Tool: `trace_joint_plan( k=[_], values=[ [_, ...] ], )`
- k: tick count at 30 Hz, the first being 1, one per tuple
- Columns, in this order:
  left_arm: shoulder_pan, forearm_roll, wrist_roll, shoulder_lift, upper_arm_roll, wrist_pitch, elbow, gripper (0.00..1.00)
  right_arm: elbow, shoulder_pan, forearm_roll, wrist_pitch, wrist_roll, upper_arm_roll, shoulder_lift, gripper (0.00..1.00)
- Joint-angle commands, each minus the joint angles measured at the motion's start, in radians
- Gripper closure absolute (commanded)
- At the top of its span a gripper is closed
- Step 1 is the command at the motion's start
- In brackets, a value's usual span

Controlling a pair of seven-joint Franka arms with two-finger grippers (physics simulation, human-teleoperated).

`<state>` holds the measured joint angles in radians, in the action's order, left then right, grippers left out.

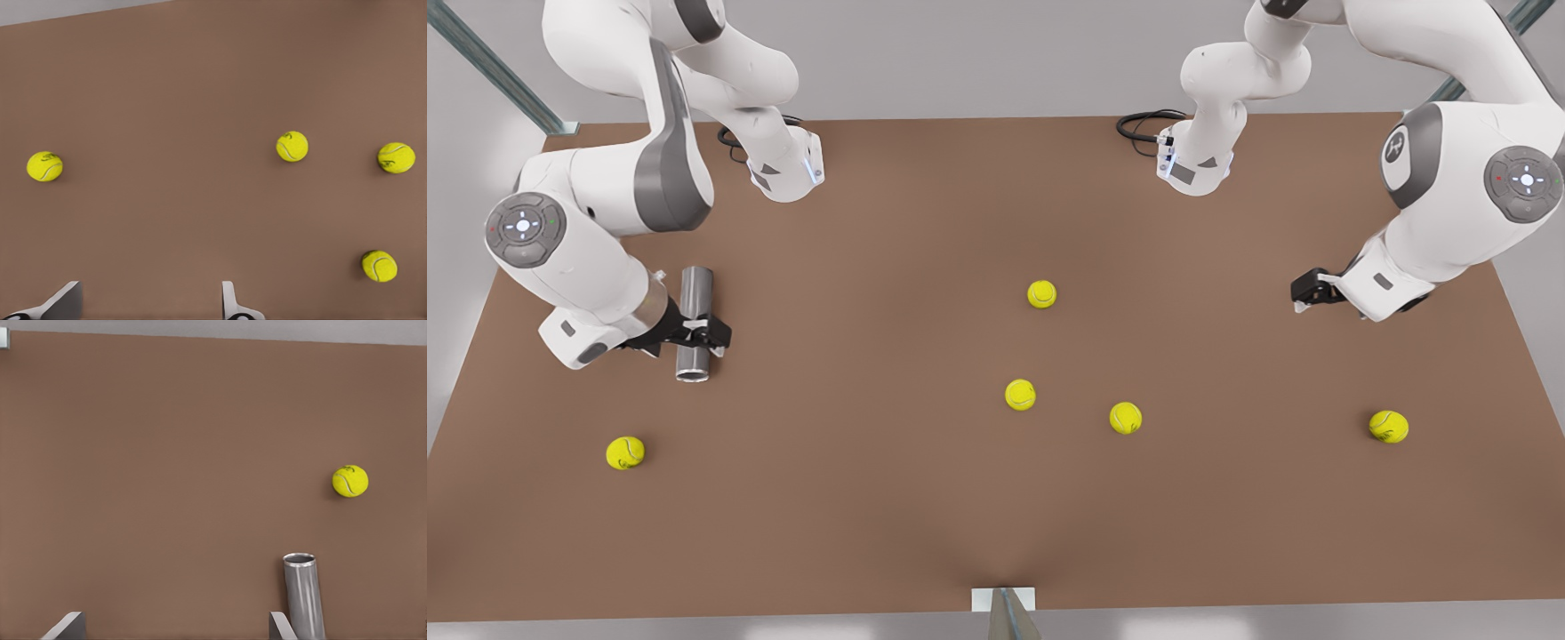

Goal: Put the tennis tube upright

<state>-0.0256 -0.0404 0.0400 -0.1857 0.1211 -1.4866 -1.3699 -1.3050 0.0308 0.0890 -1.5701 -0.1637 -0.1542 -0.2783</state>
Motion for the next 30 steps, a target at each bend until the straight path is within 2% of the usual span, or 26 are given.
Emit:
trace_joint_plan(
  k=[1,3,4,5,6,7,9,14,17,26,30],
  values=[
    [0.000,0.005,0.000,0.000,0.000,0.000,0.000,0.00,0.004,0.000,0.002,0.005,0.001,0.001,0.001,0.00],
    [0.000,0.005,0.000,0.000,0.000,0.000,0.000,0.00,-0.006,-0.023,-0.006,0.009,0.110,0.001,-0.002,0.00],
    [0.000,0.005,0.001,-0.005,0.000,0.003,0.000,0.00,-0.013,-0.072,-0.106,0.073,0.110,0.001,-0.002,0.00],
    [0.000,0.005,0.001,-0.005,0.000,0.003,0.000,0.00,-0.029,-0.063,-0.117,0.152,0.104,0.001,-0.004,0.00],
    [0.001,0.005,0.000,-0.005,0.000,0.003,0.000,0.00,-0.072,-0.043,-0.066,0.147,0.110,-0.001,-0.018,0.00],
    [0.000,0.005,0.001,-0.006,0.000,0.003,0.000,0.00,-0.176,-0.051,-0.057,0.081,0.104,-0.001,-0.006,0.00],
    [0.000,0.005,0.001,-0.006,0.000,0.006,-0.002,0.00,-0.486,-0.080,-0.051,-0.157,0.110,-0.001,0.122,0.00],
    [0.000,0.007,0.003,-0.015,0.000,0.009,-0.003,0.00,-0.873,-0.222,0.000,-0.425,0.219,-0.002,0.369,0.00],
    [0.000,0.005,0.003,-0.015,0.000,0.009,-0.011,0.00,-0.962,-0.270,0.000,-0.562,0.265,-0.001,0.357,0.00],
    [0.000,0.007,0.003,-0.020,0.002,0.009,-0.012,0.00,-1.024,-0.278,0.061,-0.548,0.251,-0.001,0.288,0.00],
    [0.000,0.007,0.003,-0.020,0.003,0.011,-0.012,0.00,-1.014,-0.322,0.063,-0.620,0.266,-0.001,0.174,0.00]
  ],
)
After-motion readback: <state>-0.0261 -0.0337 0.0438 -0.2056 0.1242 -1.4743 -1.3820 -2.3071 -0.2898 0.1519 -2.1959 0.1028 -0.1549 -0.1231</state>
